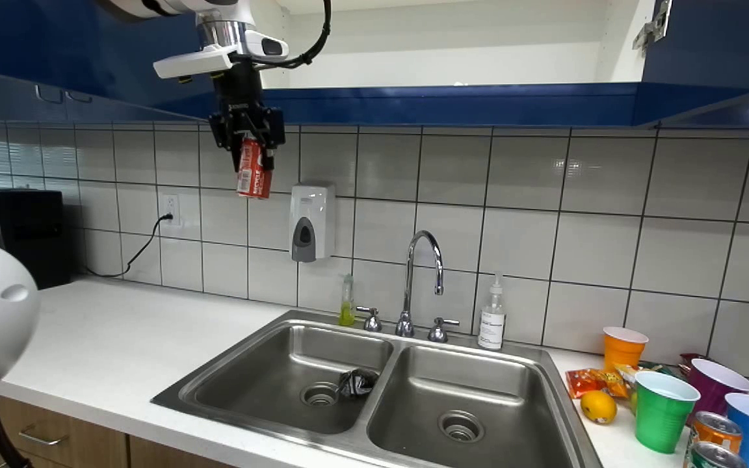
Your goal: Take the soda can out of the sink and put it into the cupboard
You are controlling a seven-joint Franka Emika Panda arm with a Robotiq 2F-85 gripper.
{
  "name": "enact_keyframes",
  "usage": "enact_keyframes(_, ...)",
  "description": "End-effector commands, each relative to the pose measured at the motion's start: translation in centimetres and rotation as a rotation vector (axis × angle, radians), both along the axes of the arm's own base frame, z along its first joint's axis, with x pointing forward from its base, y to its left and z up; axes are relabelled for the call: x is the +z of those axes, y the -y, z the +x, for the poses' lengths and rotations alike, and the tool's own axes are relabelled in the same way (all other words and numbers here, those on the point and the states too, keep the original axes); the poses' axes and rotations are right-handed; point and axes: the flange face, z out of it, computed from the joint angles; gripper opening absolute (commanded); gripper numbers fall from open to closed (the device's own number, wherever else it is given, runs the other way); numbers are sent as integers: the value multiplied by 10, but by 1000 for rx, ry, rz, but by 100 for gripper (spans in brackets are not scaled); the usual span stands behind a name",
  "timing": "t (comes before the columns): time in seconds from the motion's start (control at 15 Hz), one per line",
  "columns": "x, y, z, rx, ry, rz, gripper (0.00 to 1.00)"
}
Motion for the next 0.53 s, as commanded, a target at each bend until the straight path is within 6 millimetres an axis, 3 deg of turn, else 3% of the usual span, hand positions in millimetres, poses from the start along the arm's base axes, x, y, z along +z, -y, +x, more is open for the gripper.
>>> enact_keyframes(0.0,1,0,0,0,-1,0,65)
enact_keyframes(0.13,1,0,0,0,-1,0,65)
enact_keyframes(0.2,1,0,0,0,-1,0,40)
enact_keyframes(0.47,-1,2,5,-3,-9,-6,40)
